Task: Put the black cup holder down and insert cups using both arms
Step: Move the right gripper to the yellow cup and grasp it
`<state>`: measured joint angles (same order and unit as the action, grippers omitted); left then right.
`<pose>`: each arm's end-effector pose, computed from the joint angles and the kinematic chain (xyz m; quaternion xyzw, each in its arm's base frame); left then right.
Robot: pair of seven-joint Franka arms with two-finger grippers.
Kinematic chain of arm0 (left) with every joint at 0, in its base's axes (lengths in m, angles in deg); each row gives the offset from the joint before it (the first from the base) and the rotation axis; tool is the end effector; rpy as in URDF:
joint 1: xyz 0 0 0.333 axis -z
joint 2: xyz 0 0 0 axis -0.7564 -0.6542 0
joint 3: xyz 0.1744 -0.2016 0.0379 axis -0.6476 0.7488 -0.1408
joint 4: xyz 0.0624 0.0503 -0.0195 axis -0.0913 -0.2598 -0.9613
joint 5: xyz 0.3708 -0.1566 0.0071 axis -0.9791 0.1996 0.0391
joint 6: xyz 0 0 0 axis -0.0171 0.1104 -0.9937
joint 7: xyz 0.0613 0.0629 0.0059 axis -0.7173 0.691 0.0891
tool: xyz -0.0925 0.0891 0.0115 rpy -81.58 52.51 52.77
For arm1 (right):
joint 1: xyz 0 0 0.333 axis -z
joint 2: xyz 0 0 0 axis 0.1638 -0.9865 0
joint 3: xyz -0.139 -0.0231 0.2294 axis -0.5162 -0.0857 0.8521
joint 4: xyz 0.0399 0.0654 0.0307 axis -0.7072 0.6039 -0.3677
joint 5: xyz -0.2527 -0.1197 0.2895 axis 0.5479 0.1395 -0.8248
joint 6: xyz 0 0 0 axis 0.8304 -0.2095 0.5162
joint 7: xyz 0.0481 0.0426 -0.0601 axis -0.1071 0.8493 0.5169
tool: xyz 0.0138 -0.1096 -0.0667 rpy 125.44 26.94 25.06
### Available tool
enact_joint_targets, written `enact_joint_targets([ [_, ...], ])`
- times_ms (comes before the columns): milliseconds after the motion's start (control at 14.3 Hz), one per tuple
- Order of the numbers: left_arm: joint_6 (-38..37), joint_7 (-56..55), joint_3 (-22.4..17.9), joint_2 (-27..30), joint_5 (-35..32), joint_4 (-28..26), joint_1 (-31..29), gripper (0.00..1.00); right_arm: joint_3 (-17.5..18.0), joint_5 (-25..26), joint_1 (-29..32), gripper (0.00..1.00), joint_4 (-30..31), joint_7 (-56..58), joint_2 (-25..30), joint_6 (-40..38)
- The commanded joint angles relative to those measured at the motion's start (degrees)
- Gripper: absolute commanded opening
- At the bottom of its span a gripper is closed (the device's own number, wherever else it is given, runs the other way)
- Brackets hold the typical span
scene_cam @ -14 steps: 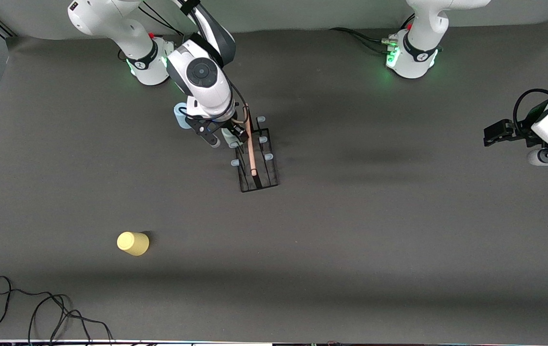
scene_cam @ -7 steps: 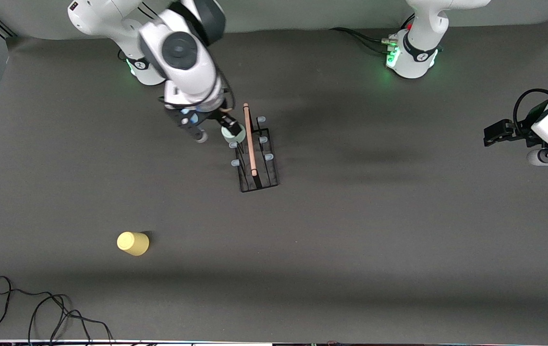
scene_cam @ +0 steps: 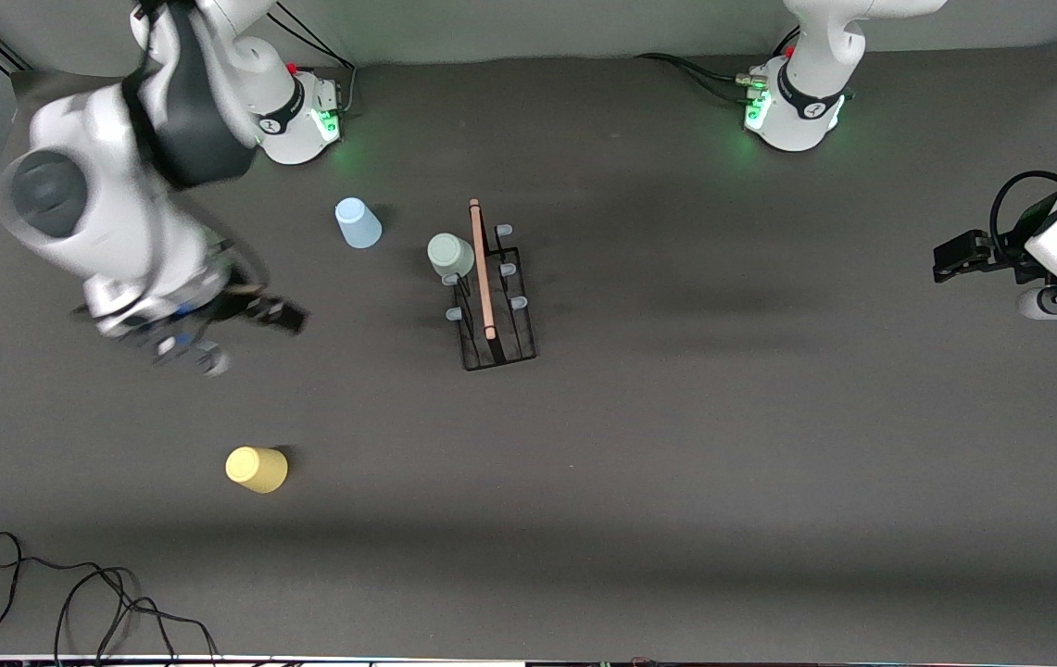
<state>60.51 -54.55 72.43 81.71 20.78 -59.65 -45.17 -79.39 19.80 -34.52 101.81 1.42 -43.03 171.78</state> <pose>0.5600 0.0000 0.4863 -0.9984 0.0216 0.0507 0.0085 0.5930 0.1210 0.4098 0.9943 -0.1002 -0.0312 0.0185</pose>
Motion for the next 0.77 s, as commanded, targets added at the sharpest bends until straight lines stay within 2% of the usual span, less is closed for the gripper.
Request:
enact_joint_targets([
  [0,0.19,0.86,-0.74,-0.25,0.45,0.65,0.69,1.00,-1.71,-0.93,6.04,1.00,-9.99,16.95,-9.33,0.68],
  [140,0.19,0.86,-0.74,-0.25,0.45,0.65,0.69,1.00,-1.36,-2.41,10.36,1.00,-10.98,24.43,-12.85,5.76],
  [488,0.10,0.86,-0.74,-0.25,0.45,0.65,0.78,1.00,-1.19,-19.35,15.21,1.00,-10.89,34.73,-25.59,15.97],
  [698,0.10,0.86,-0.73,-0.25,0.45,0.65,0.78,1.00,-1.01,-25.09,15.21,1.00,-11.07,36.68,-31.05,21.07],
])
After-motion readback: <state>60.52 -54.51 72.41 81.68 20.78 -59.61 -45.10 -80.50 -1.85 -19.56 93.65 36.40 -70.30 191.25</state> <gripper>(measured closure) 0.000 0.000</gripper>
